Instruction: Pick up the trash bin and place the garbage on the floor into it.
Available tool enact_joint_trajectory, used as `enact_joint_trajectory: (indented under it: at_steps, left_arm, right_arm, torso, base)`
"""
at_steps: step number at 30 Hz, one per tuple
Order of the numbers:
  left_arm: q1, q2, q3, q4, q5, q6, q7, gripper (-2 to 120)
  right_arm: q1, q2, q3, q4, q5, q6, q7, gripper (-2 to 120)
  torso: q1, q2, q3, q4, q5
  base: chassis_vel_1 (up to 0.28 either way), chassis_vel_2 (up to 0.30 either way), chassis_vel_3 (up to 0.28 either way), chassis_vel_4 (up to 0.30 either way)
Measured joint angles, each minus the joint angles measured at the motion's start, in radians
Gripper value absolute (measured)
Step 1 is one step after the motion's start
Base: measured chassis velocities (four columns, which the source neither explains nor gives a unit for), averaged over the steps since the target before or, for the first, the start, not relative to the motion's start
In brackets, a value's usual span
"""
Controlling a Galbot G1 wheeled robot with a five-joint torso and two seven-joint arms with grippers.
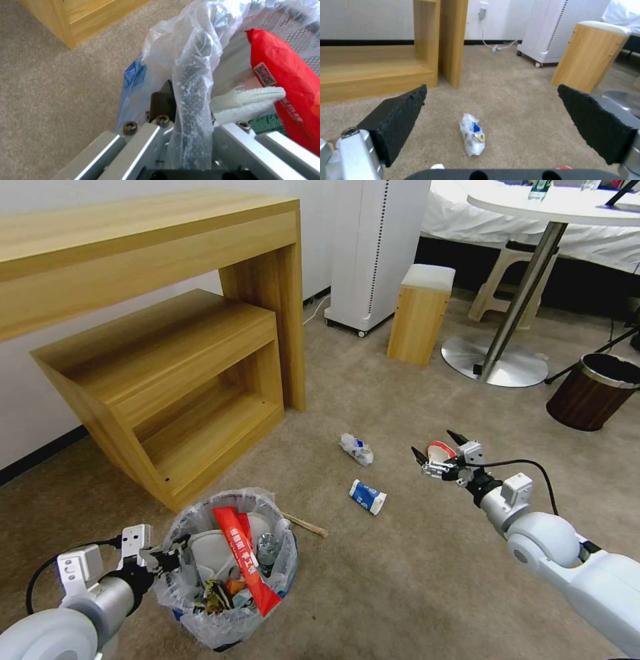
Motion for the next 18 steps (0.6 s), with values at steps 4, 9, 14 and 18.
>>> enact_joint_trajectory:
  at_steps: [4,9,14,18]
  left_arm:
    - [-0.001,-0.002,0.000,0.002,0.002,-0.001,0.001,1]
    - [-0.002,-0.007,0.002,0.003,0.007,-0.002,0.002,1]
    - [0.004,-0.011,0.002,0.003,0.015,-0.002,0.007,1]
    - [0.006,-0.014,0.003,0.002,0.019,-0.003,0.010,1]
  right_arm:
    - [0.001,0.000,-0.001,-0.006,-0.005,0.003,-0.005,99]
    - [0.005,0.001,-0.004,-0.012,-0.005,0.002,-0.008,99]
    - [0.007,0.002,-0.009,-0.013,-0.004,0.002,-0.014,100]
    - [0.008,0.001,-0.009,-0.014,-0.002,-0.001,-0.015,96]
  torso:
    - [0.000,0.000,0.000,0.0001,0.0002]
    - [0.000,0.000,0.000,0.0000,0.0000]
    - [0.000,0.000,0.000,0.0000,0.0000]
    - [0.000,0.000,0.000,0.0000,0.0001]
  base:
    - [-0.060,0.075,0.069,-0.055]
    - [-0.030,0.032,0.022,-0.033]
    - [0.000,0.000,0.000,0.000]
    - [0.000,0.000,0.000,0.000]
